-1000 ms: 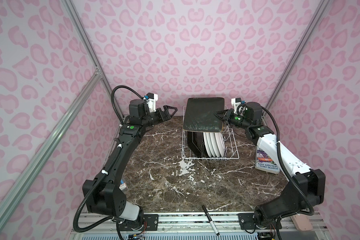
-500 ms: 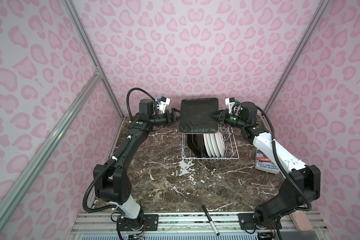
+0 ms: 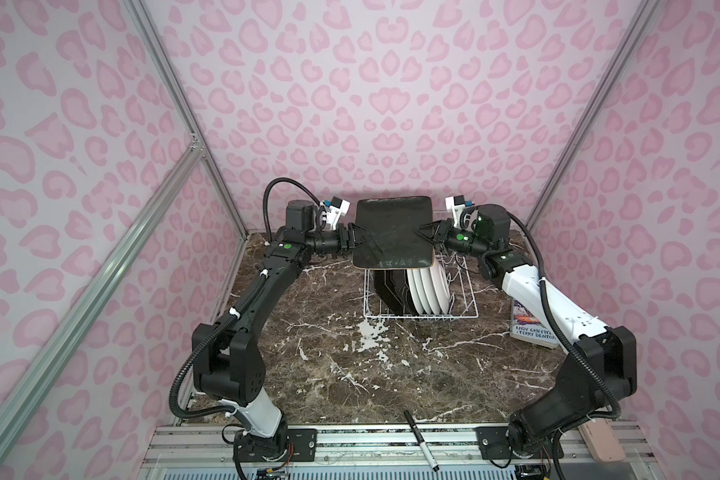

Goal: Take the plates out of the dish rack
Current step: 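Hold the dark plate level above the rack with both grippers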

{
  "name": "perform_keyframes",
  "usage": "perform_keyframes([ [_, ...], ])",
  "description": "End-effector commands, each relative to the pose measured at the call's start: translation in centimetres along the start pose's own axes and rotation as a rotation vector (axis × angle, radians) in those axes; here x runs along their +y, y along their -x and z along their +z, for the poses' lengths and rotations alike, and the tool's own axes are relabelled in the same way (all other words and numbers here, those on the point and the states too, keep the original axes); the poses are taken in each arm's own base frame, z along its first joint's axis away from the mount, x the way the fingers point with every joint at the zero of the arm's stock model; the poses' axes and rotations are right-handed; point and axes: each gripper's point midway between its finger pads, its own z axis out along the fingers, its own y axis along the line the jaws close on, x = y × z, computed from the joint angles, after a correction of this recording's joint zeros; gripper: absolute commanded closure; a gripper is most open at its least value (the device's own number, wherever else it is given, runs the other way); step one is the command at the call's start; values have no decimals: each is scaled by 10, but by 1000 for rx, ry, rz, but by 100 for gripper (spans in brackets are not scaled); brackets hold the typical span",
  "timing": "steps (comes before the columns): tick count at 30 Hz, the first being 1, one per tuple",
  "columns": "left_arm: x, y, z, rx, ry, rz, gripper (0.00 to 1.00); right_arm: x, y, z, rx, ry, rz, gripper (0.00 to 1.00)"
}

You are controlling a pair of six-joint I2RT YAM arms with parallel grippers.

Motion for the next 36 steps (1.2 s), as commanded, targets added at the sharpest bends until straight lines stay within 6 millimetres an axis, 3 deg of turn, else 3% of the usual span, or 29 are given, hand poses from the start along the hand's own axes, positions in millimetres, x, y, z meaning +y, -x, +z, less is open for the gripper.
perform_keyframes([
  [1,-6,-2,1,18,-41,18,47,24,9,2,-21,112,-64,100],
  [10,-8,-2,4,21,-56,19,58,22,5,8,5,137,-50,100],
  [25,-7,3,4,-3,-58,16,96,8,1,16,23,119,-28,100],
  [27,-5,3,4,-10,-54,11,96,7,1,16,25,118,-25,100],
  [36,-4,8,-3,-56,-47,12,96,8,2,15,19,122,-33,79],
])
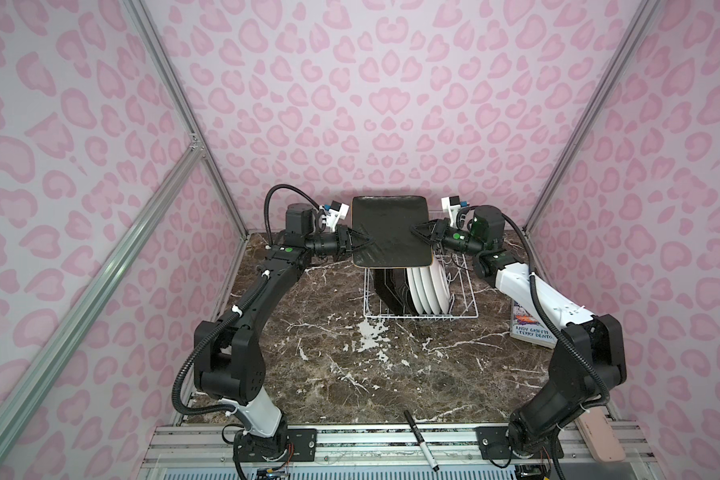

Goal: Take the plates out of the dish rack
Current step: 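Hold the dark plate level above the rack with both grippers, then release the right gripper and carry the dark plate away with the left gripper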

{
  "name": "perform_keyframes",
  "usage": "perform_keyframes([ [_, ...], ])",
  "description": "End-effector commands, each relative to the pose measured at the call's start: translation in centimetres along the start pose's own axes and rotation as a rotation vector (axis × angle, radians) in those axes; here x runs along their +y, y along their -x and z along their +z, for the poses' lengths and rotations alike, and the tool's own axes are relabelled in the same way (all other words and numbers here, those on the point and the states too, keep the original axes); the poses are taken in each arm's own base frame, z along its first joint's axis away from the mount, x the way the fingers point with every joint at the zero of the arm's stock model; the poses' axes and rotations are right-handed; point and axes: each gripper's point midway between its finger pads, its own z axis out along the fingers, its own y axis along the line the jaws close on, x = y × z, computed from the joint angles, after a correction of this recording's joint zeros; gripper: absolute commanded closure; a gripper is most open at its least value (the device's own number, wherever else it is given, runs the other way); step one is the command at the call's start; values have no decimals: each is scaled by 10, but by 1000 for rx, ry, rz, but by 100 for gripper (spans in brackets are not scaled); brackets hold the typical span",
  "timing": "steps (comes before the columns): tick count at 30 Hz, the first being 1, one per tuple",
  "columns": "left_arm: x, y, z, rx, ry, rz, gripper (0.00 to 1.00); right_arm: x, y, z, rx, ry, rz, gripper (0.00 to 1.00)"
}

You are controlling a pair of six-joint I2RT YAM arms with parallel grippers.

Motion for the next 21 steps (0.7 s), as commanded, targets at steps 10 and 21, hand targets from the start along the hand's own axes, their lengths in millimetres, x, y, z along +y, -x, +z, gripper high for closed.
perform_keyframes([
  [10,-12,15,-14,-90,-1,113,96,18,8,-5,-22,60,-75,48],
  [21,-22,28,-40,-127,58,170,96,-2,2,-31,3,-247,-346,1],
])
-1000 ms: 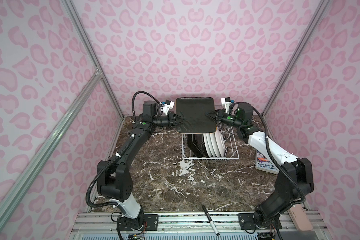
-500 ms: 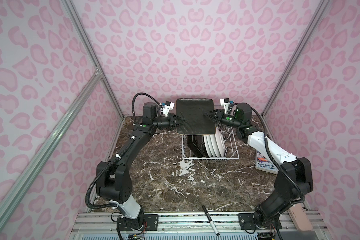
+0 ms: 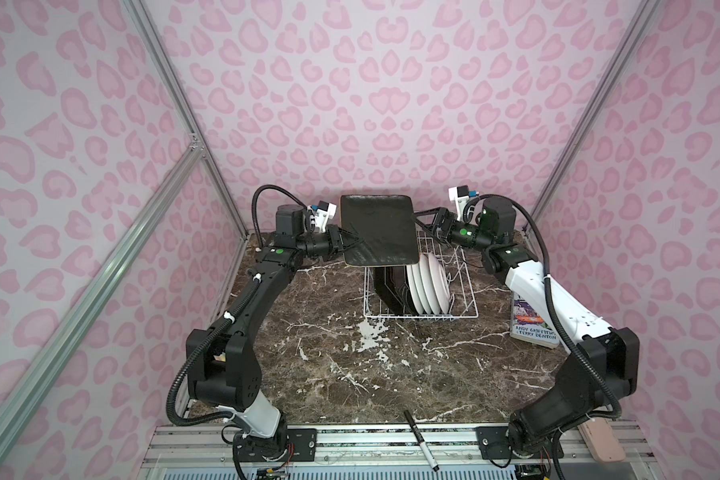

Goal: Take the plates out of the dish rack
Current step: 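Release the right gripper and carry the dark plate away with the left gripper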

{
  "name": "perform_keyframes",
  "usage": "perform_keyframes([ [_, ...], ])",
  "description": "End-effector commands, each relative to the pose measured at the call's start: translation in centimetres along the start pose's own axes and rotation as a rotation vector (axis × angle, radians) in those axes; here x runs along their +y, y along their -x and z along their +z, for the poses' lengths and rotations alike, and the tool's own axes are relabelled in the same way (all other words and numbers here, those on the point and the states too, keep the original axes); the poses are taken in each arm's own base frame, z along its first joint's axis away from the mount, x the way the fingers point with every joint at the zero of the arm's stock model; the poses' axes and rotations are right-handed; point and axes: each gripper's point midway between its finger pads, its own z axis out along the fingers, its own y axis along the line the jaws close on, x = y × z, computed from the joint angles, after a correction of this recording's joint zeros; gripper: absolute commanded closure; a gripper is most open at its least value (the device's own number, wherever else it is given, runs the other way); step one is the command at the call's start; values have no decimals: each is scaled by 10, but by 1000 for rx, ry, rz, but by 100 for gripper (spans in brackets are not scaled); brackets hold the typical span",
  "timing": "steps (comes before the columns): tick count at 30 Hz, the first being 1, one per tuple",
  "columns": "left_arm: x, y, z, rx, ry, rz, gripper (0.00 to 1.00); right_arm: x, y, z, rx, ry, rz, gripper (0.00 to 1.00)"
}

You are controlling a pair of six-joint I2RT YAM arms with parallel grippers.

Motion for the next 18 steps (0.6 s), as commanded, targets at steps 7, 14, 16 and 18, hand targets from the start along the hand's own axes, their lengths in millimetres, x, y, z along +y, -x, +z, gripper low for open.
perform_keyframes([
  [7,-35,26,-39,-73,22,204,96,-15,-26,-18,80,-247,-339,1],
  [14,-25,35,-76,-106,176,256,96,1,-54,-9,145,-302,-605,1],
  [16,-19,35,-87,-108,235,264,96,3,-58,-7,152,-323,-659,1],
  [18,-14,35,-97,-110,279,269,96,3,-62,-5,160,-337,-690,1],
])
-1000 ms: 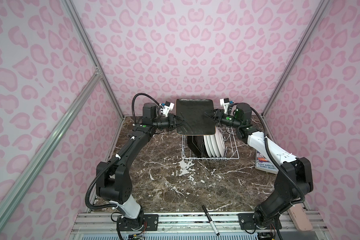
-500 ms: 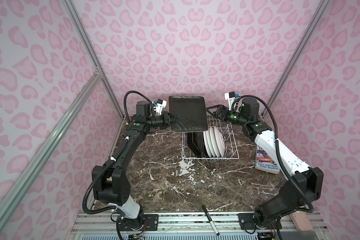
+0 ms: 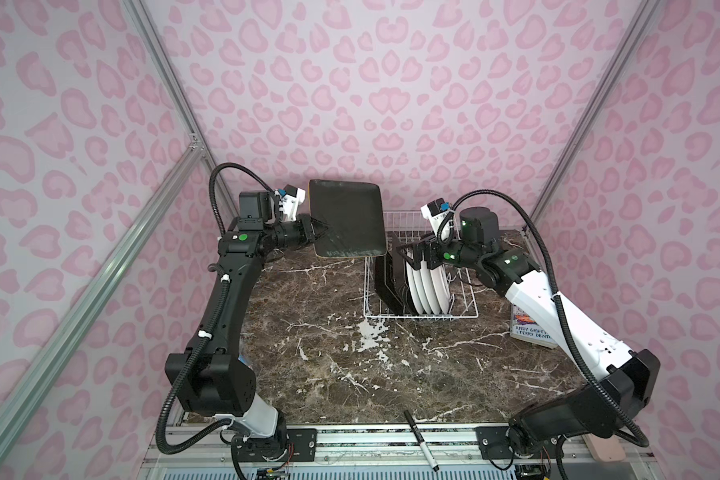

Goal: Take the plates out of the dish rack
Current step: 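Release the right gripper and carry the dark plate away with the left gripper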

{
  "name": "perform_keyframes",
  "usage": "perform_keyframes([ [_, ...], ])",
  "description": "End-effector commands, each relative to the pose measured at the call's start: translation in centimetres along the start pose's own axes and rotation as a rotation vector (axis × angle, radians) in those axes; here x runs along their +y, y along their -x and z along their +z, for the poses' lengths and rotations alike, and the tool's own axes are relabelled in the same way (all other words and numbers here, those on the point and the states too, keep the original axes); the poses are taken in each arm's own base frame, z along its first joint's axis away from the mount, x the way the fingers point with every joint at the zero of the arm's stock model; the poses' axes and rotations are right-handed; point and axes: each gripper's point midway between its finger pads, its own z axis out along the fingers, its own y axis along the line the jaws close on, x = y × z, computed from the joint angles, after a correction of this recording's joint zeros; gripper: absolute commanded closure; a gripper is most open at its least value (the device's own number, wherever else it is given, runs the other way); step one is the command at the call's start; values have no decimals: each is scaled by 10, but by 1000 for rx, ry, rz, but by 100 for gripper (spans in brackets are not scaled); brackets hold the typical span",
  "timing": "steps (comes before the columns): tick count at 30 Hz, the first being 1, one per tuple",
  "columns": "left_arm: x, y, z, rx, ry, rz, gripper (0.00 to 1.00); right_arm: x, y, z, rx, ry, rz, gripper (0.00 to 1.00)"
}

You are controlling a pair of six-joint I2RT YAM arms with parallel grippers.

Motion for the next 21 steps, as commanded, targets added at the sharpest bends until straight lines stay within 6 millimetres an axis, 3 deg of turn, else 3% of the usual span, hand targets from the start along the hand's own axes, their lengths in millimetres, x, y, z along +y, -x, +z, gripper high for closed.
perform_keyframes([
  [1,-4,2,-21,-14,43,107,96,-11,-5,2,15,-94,-113,1],
  [5,18,-1,-37,-7,177,124,96,2,-7,5,19,-104,-199,1],
  [7,28,-3,-43,2,234,128,96,6,-24,13,59,-110,-245,1],
  [12,52,-7,-54,31,347,139,96,17,-36,21,94,-119,-325,1],
  [21,96,-20,-43,131,427,126,96,18,-45,26,114,-116,-329,1],
])
